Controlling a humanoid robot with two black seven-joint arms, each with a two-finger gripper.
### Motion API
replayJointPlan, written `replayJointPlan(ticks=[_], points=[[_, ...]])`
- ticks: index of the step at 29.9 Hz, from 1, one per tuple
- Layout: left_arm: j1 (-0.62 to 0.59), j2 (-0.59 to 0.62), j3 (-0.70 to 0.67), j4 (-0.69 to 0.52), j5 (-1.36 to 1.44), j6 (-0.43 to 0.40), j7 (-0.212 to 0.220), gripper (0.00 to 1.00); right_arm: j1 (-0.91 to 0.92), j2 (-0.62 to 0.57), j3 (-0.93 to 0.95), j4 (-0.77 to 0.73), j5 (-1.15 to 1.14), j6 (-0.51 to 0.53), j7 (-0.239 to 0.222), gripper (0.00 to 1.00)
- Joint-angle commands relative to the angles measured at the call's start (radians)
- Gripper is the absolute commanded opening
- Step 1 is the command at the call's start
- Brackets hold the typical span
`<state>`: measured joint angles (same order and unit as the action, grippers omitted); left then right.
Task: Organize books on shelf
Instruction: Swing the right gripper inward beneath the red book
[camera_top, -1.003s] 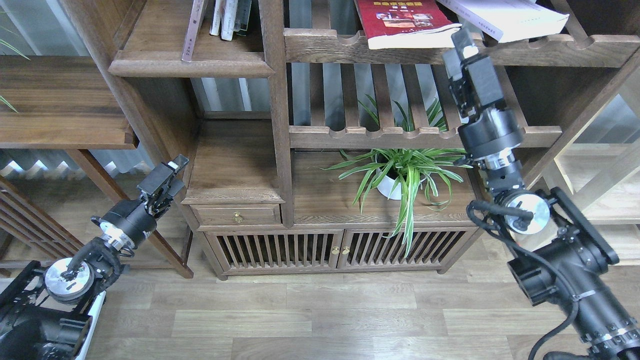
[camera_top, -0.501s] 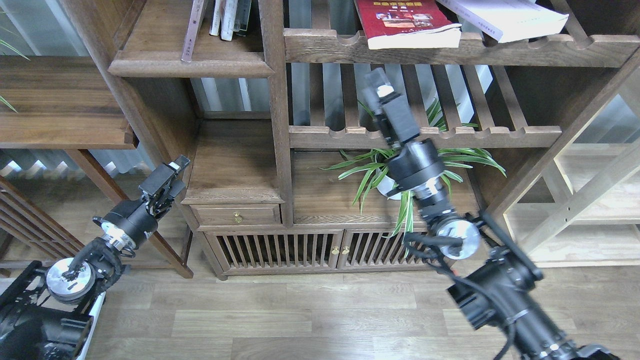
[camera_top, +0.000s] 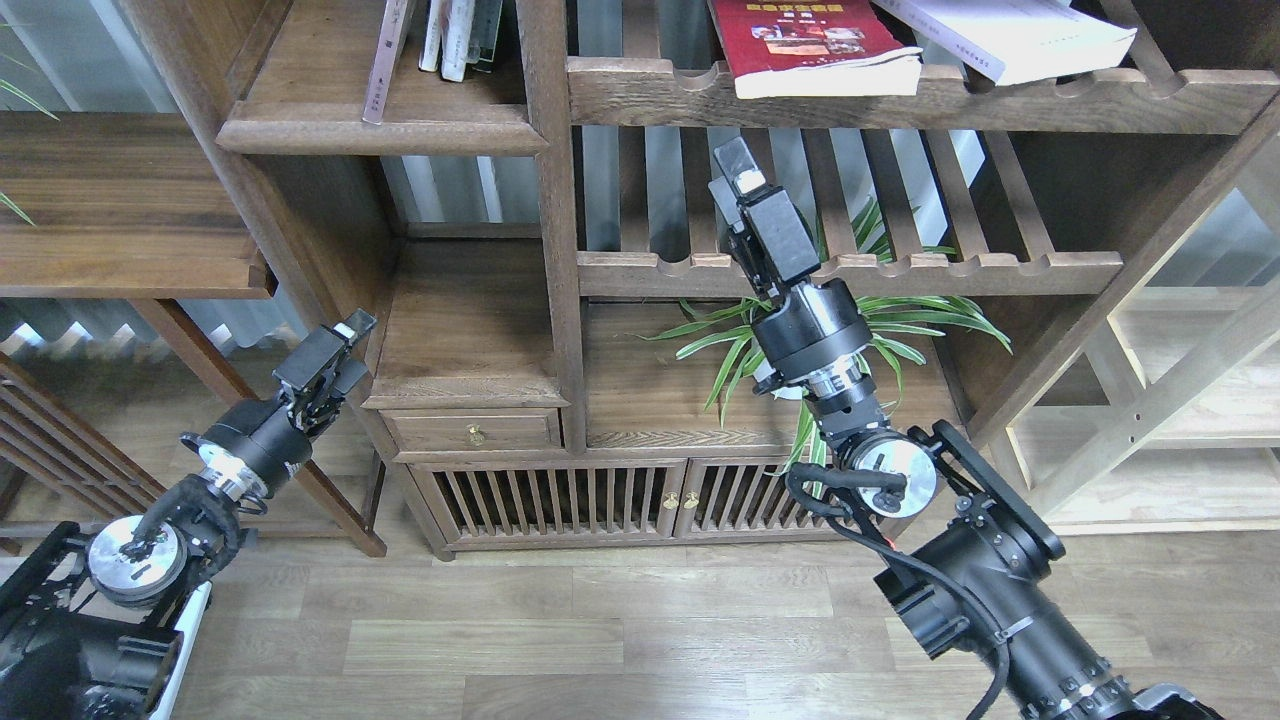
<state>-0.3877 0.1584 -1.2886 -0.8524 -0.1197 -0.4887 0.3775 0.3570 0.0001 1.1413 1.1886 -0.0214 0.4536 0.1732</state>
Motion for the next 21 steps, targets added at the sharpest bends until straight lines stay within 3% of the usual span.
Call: replayJointPlan(ticks=[1, 21], points=[[0.001, 0.001, -0.001, 0.001, 0.0, 0.0, 0.0, 0.99, 0.008, 0.0, 0.002, -0.014, 0.001, -0.038, 0.0, 0.99], [0.001, 0.003, -0.005, -0.001, 0.0, 0.0, -0.003, 0.99, 0.099, 0.0, 0.037, -0.034, 0.026, -0.148, 0.0, 0.99]])
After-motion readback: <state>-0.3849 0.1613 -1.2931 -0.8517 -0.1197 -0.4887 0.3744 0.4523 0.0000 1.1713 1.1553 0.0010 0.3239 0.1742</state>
